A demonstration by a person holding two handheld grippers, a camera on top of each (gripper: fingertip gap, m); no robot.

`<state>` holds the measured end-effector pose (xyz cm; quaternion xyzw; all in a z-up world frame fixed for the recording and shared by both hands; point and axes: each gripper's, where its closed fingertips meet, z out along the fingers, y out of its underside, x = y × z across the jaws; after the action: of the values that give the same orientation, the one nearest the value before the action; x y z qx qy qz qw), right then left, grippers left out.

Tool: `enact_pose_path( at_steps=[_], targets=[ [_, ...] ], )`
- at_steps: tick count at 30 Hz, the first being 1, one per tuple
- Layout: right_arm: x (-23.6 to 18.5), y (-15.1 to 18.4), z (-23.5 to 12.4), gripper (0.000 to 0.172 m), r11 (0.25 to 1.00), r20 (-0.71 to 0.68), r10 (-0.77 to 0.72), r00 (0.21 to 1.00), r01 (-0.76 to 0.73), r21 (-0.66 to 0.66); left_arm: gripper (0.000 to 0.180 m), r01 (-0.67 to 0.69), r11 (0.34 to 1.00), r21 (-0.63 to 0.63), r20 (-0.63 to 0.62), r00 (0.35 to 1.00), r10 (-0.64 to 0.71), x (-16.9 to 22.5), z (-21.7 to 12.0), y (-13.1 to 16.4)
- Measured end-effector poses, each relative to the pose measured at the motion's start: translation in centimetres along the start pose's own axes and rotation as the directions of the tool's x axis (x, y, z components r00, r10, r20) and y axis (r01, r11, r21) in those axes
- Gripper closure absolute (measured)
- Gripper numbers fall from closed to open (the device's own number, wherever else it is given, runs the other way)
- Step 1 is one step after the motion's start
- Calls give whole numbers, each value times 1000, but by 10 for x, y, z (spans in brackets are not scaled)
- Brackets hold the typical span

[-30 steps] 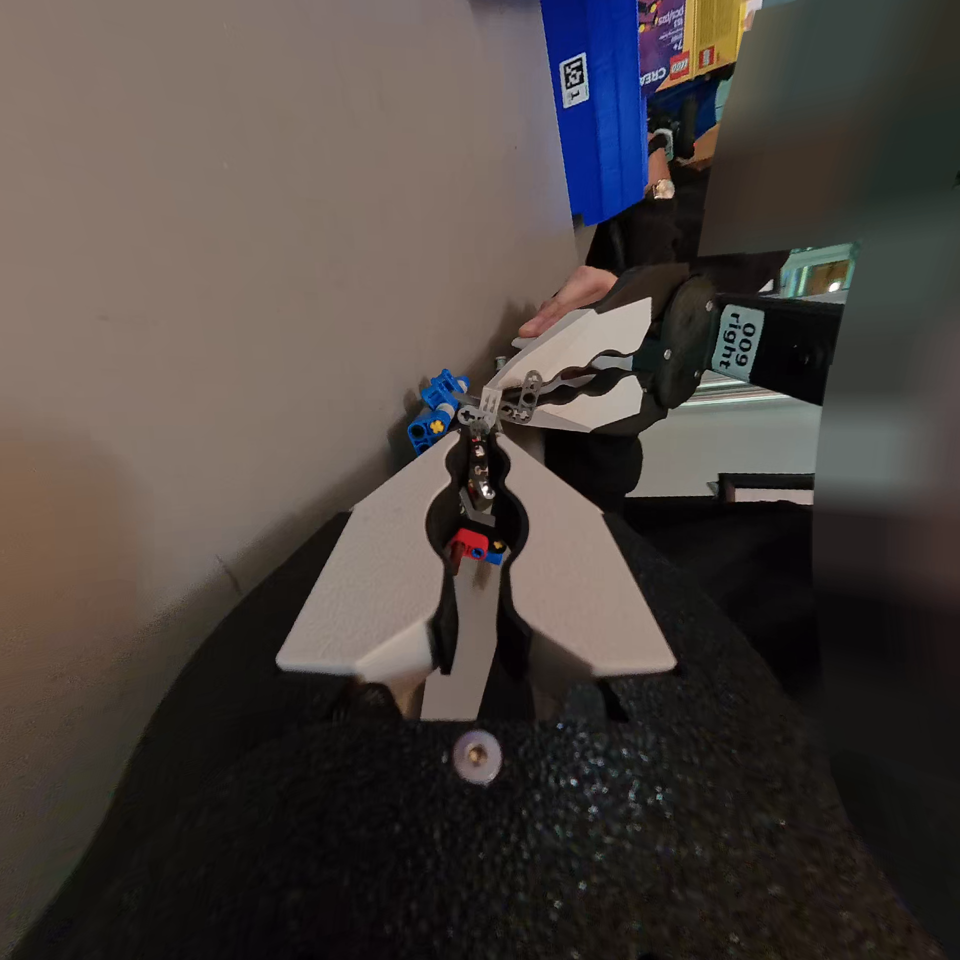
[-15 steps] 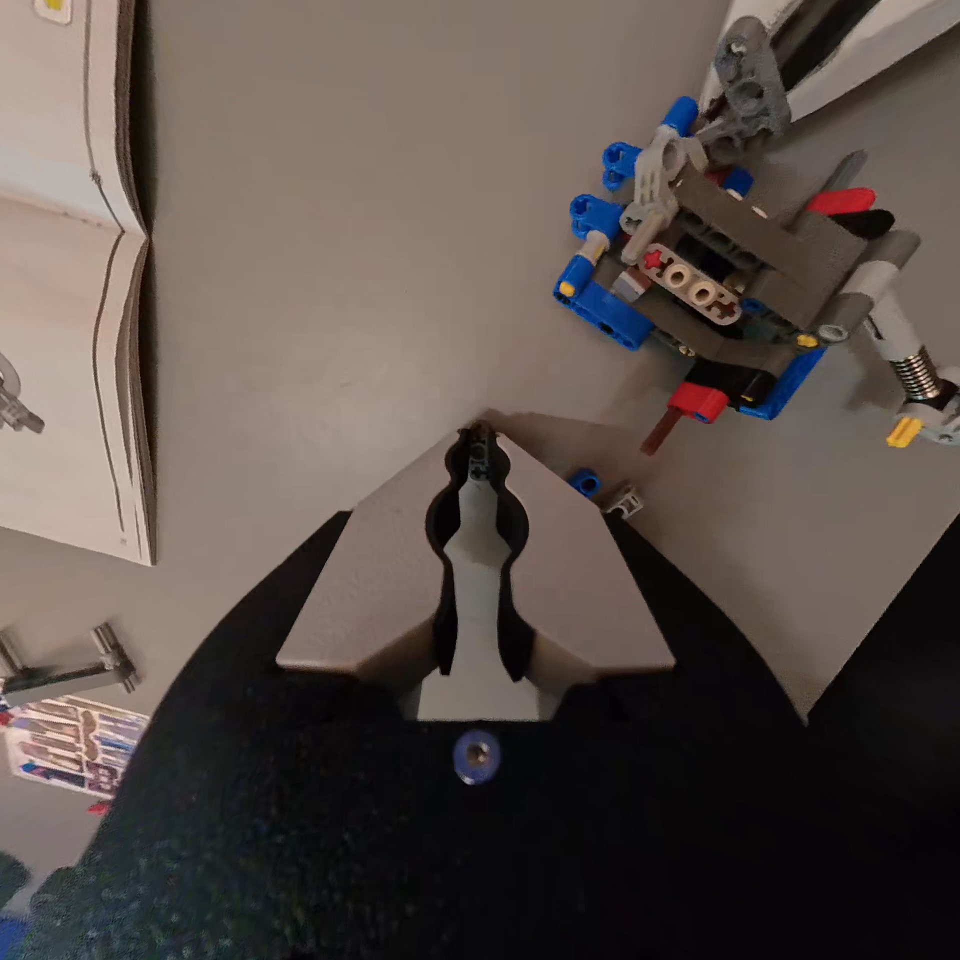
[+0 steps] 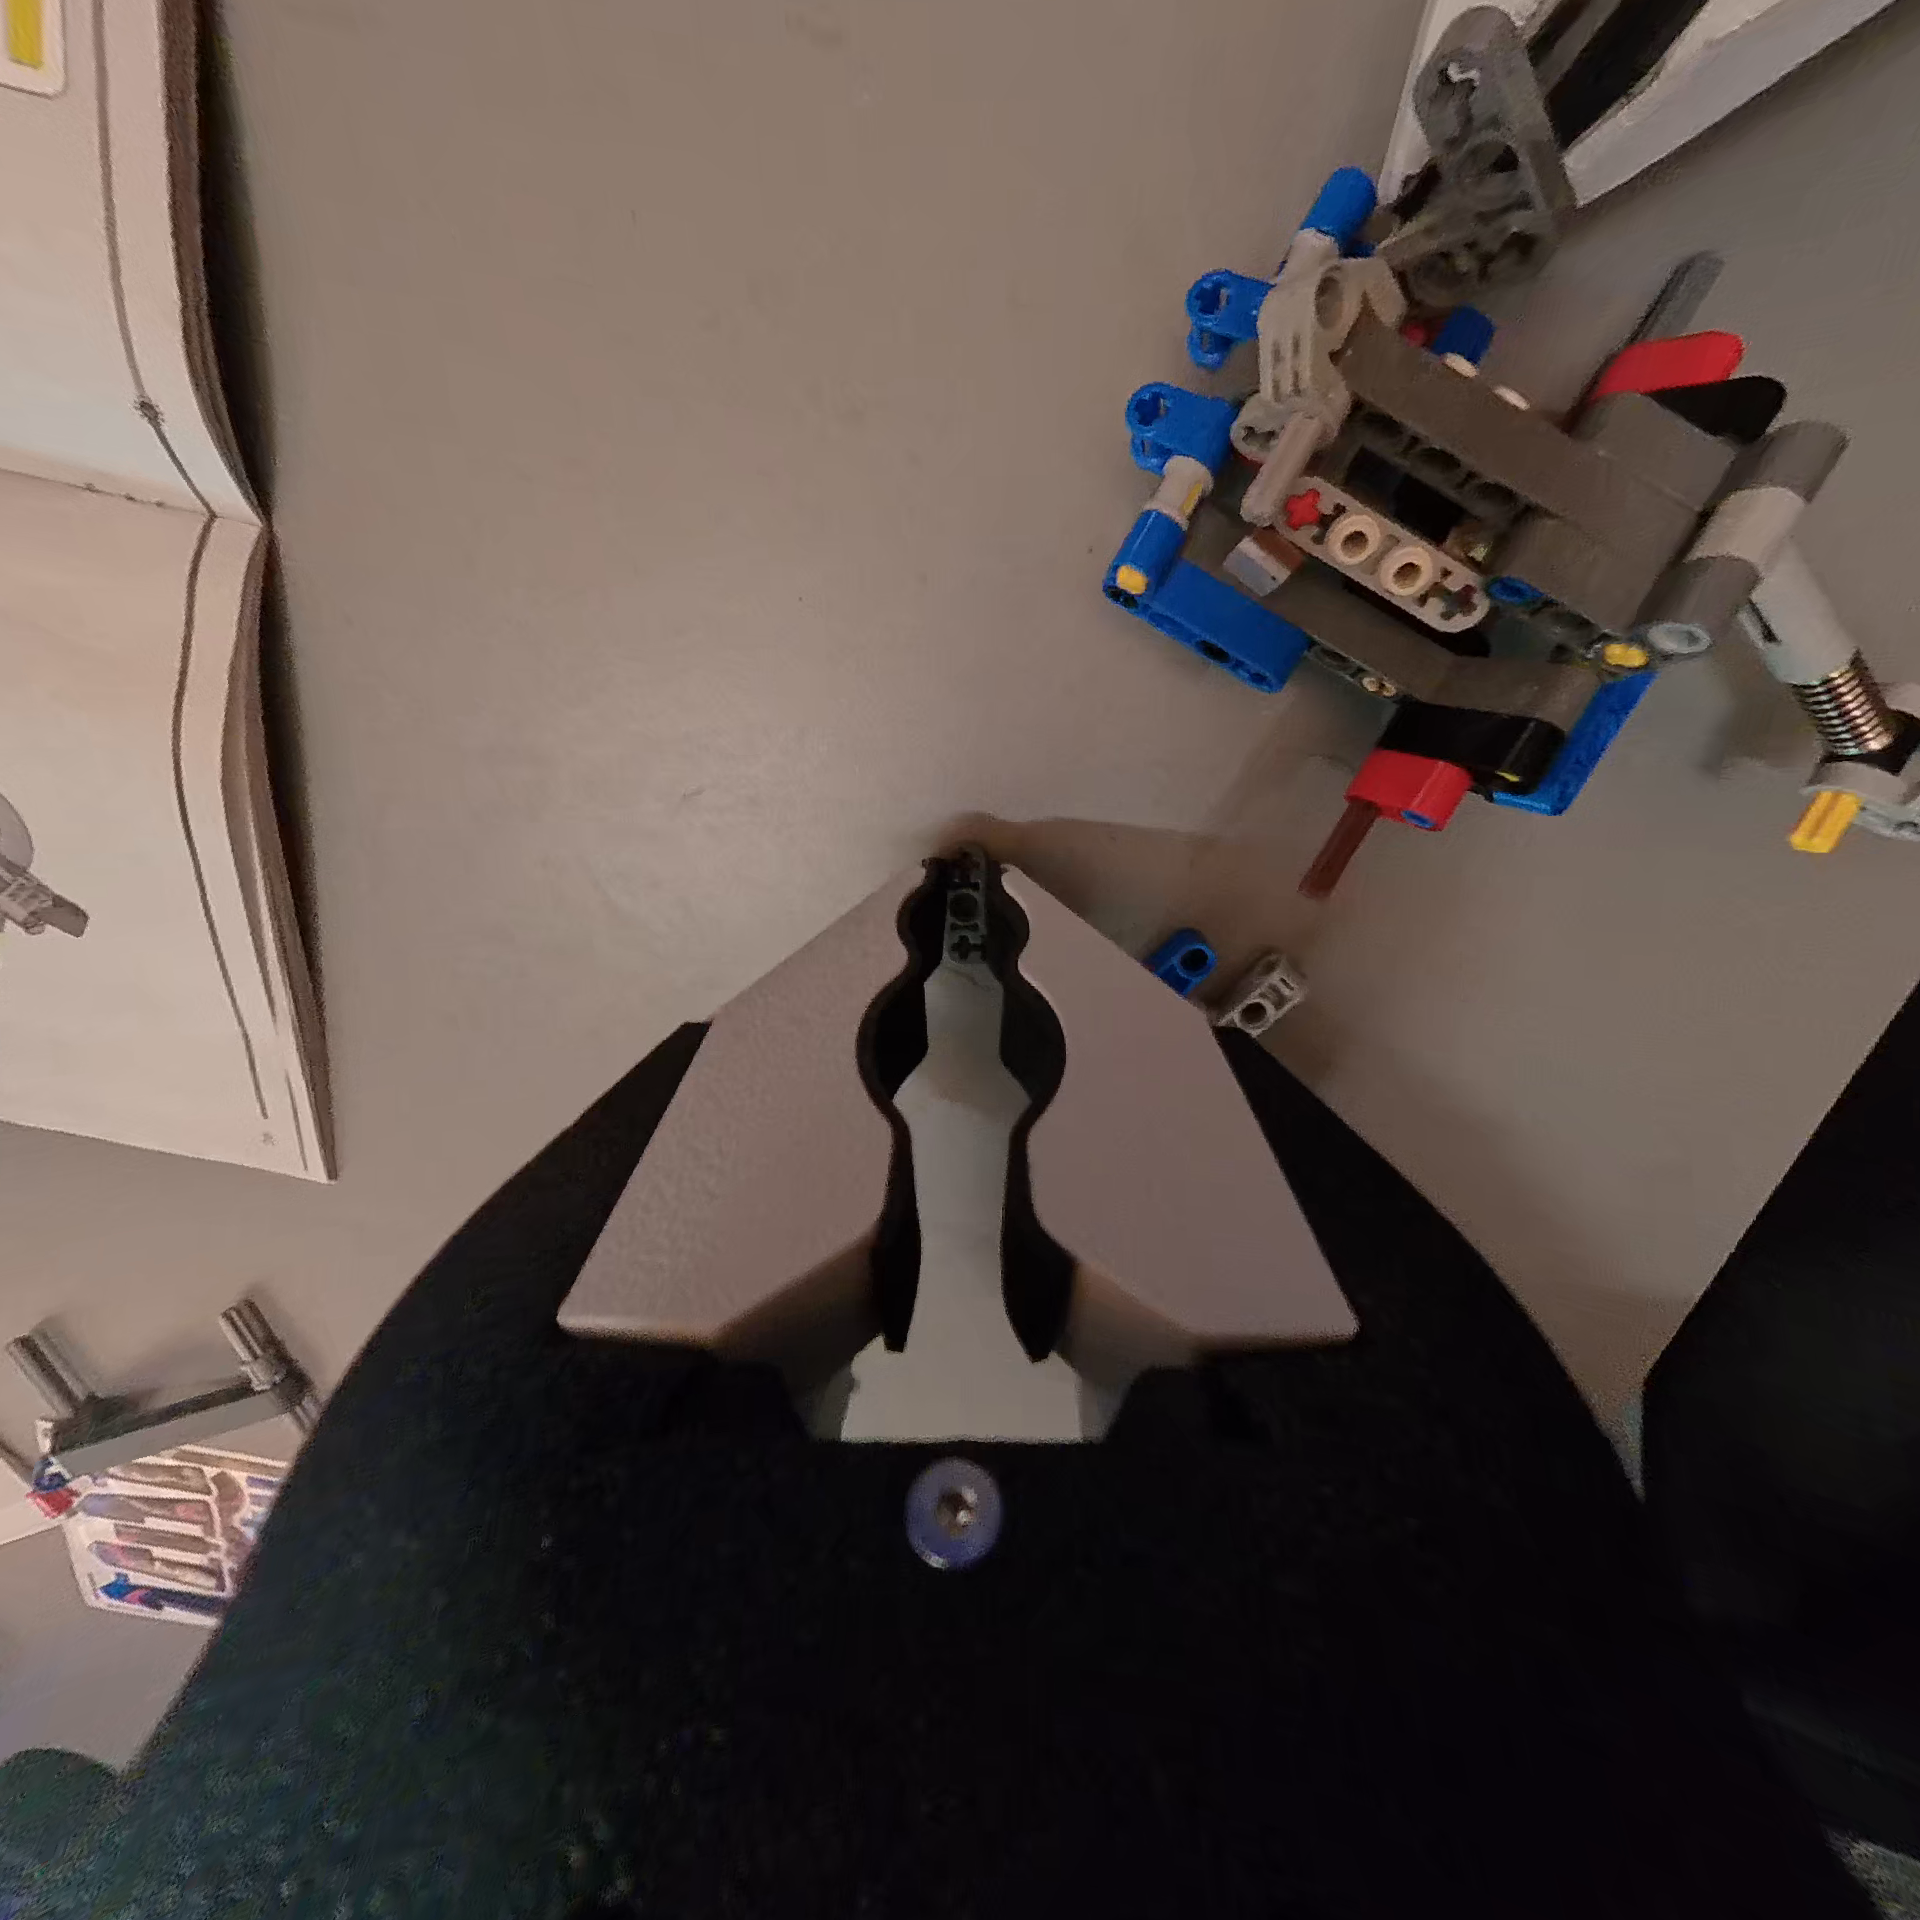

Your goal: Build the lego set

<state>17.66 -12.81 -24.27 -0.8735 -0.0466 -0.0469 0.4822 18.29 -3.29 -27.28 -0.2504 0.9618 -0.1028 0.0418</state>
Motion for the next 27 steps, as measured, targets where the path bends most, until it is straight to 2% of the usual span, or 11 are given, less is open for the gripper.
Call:
enact_pose_path(
  at_steps=[1,3,4,6,9,11,13,15,18,22,27],
  targets=[
    [0,0,0,168,1000,0,0,1000,0,0,177,0,1000,9,-14,1000,1,1,0,0],
    [0,0,0,168,1000,-1,0,1000,0,0,177,149,978,146,-177,977,-123,14,-6,-17],
    [0,0,0,168,1000,-1,-1,1000,1,0,177,283,930,234,-315,927,-203,22,-14,-31],
    [0,0,0,168,1000,-1,0,1000,0,0,177,537,790,294,-557,768,-315,27,-30,-48],
    [0,0,0,168,1000,2,4,1000,-4,0,177,787,585,197,-817,461,-346,33,-44,-57],
    [0,0,0,168,1000,2,5,1000,-5,0,177,840,529,120,-883,334,-330,42,-42,-59],
    [0,0,0,168,1000,3,6,1000,-6,0,177,874,483,59,-917,239,-320,48,-38,-64],
    [0,0,0,168,1000,2,4,1000,-4,0,177,892,450,33,-924,199,-327,47,-32,-66],
    [1,0,0,168,1000,-3,5,1000,-5,0,177,908,418,22,-928,174,-330,44,-29,-65],
    [1,0,0,168,1000,-1,8,1000,-8,-1,177,917,398,34,-921,183,-343,38,-29,-63],
    [1,0,0,168,1000,0,8,1000,-8,-1,177,908,417,31,-912,196,-359,38,-26,-65]
  ],
)
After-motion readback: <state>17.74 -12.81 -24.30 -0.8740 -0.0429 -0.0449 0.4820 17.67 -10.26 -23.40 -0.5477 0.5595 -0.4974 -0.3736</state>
